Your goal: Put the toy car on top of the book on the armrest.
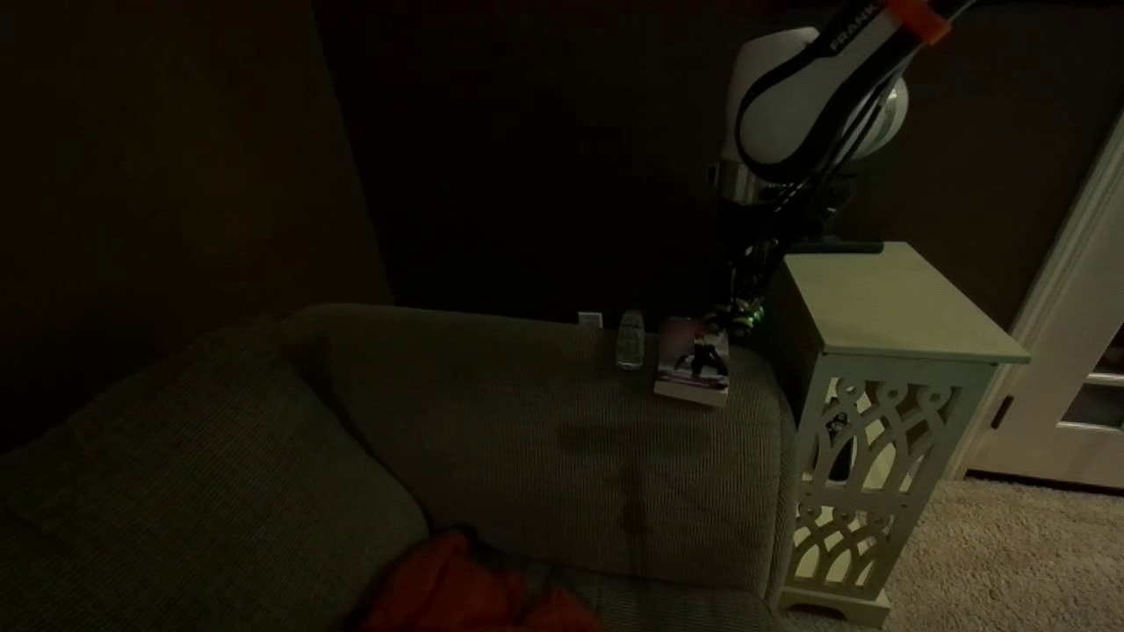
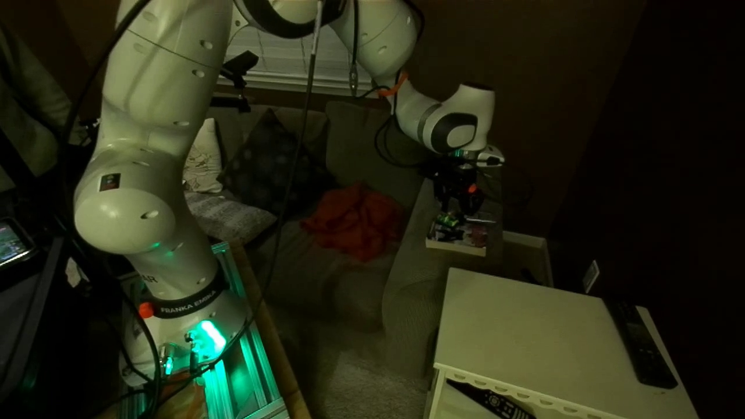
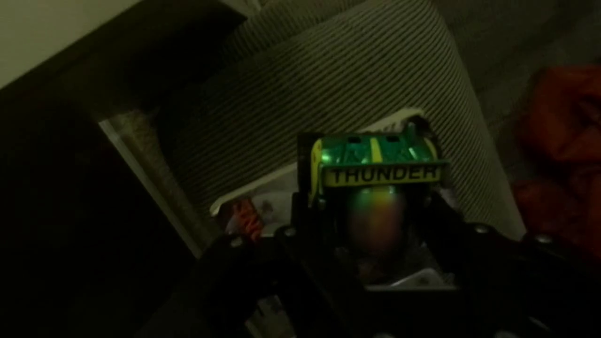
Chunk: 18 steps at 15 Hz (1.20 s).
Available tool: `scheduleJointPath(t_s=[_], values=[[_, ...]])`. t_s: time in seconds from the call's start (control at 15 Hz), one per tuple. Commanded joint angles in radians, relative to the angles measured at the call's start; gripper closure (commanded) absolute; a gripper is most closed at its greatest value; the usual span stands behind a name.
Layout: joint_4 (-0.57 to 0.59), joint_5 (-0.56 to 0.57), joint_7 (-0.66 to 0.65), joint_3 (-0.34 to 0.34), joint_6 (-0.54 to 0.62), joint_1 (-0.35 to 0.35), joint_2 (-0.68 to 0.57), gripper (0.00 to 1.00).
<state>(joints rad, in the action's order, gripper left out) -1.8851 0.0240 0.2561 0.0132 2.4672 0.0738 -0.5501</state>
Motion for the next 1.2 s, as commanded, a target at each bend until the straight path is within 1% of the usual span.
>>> scheduleJointPath(t_s=[0.0,0.27,0.53,0.8,1.13], values=[[0.154,-0.017,0.011,0.011,0.024,0.027,-0.091,0.65],[0.253,-0.034,0.02,0.02,-0.017,0.06,-0.175,0.65],[0.314,-0.057,0.026,0.037,-0.006,0.097,-0.254,0.65],[0.351,-0.067,0.045,0.071,-0.002,0.112,-0.295,0.65],[0.354,-0.062,0.067,0.1,-0.003,0.11,-0.311,0.65]])
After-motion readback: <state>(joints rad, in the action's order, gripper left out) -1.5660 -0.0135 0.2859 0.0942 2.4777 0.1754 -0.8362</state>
